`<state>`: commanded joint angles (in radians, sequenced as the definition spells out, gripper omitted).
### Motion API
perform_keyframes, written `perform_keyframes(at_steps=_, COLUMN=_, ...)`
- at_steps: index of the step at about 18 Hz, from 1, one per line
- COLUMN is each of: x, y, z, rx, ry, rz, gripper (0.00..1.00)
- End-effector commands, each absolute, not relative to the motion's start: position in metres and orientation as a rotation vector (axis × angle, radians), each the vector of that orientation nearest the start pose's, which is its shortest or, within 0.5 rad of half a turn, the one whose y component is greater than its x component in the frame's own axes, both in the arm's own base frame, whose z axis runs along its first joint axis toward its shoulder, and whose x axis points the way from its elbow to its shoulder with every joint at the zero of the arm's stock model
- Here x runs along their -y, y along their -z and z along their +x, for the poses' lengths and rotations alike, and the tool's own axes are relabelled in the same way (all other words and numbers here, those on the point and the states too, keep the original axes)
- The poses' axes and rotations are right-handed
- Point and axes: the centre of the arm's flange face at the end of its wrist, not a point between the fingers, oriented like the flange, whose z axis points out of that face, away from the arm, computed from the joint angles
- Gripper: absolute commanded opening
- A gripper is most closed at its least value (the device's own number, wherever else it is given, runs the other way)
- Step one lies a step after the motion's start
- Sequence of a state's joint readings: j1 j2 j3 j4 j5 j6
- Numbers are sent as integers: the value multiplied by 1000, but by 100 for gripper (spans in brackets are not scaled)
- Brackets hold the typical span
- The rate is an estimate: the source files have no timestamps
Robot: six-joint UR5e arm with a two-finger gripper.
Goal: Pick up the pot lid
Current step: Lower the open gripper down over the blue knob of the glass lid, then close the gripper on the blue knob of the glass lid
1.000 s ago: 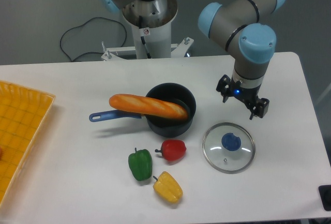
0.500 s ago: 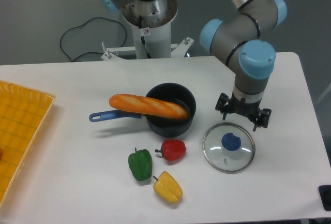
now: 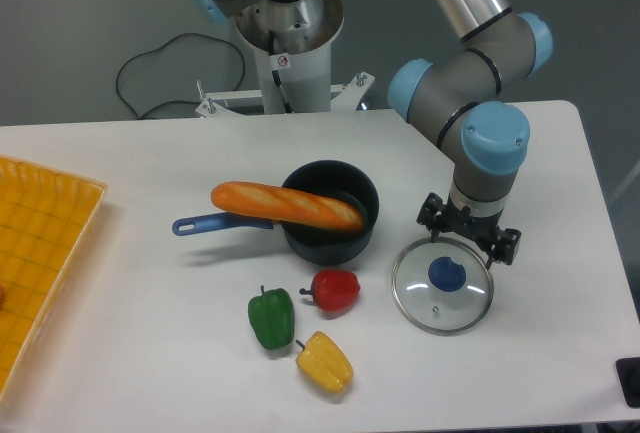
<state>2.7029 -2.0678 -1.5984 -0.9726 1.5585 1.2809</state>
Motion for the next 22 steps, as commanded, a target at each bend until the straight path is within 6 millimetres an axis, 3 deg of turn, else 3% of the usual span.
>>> perform_keyframes(at_steps=7, x=-400, y=-232, z=-534, rx=-253, ry=-72, rz=-3100, gripper=100)
perform_keyframes(at_steps=22, x=-415, y=-218, z=-540, rx=-270, ry=-57, rz=-3105, gripper=100)
